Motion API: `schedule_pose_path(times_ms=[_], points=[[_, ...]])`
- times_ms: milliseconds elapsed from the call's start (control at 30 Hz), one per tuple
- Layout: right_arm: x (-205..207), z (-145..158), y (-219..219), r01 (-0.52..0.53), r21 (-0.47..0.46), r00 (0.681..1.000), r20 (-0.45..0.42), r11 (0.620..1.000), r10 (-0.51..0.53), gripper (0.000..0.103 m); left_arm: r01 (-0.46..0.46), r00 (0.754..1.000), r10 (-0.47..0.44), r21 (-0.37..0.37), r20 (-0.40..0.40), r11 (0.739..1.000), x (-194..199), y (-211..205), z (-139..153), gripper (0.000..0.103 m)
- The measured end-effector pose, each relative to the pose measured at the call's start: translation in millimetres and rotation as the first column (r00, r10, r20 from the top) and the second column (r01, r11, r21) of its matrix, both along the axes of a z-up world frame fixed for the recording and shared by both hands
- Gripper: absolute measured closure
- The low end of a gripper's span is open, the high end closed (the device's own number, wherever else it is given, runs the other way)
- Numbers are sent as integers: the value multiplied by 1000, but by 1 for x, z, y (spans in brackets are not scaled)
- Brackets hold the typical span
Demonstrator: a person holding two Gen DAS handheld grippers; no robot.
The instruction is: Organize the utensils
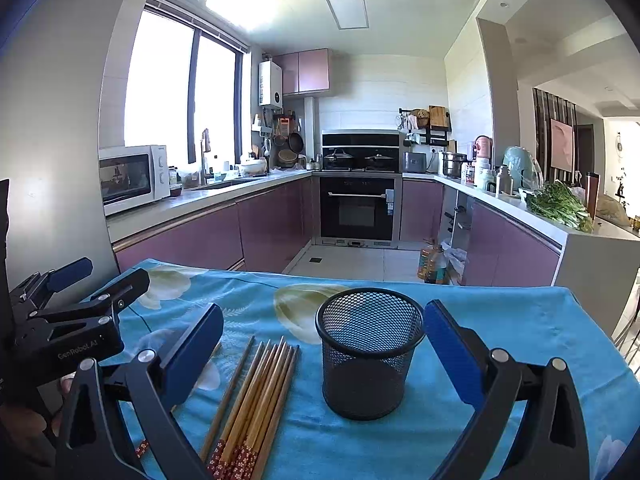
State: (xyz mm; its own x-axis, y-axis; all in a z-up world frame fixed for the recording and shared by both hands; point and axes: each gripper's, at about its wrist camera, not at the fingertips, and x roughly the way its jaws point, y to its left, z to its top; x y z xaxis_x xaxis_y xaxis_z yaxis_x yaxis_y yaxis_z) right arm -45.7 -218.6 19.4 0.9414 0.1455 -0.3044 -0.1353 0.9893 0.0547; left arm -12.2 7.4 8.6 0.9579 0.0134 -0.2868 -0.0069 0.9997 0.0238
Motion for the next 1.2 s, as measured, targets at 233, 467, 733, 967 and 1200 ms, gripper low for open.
schedule_pose_path(times_ms=[233,467,733,967,1200], points=[[-1,1,-1,4,5,1000,6,1000,-4,6,-1,1000,1,0,0,1000,1,1,1,5],[-4,1,-4,5,9,1000,9,1000,-5,6,0,1000,0,-2,1,1000,1,0,0,5],[-5,3,-2,9,3,1000,11,1000,-9,6,-2,1000,2,0,3,1000,1,0,1,5],[-4,5,0,11,1,1000,16,1000,-11,6,-4,1000,4,-2,10,1000,0,-1,2,5],[-4,6,3,13,2,1000,22,1000,-13,6,-5,999,5,3,34,1000,-3,-2,4,5]])
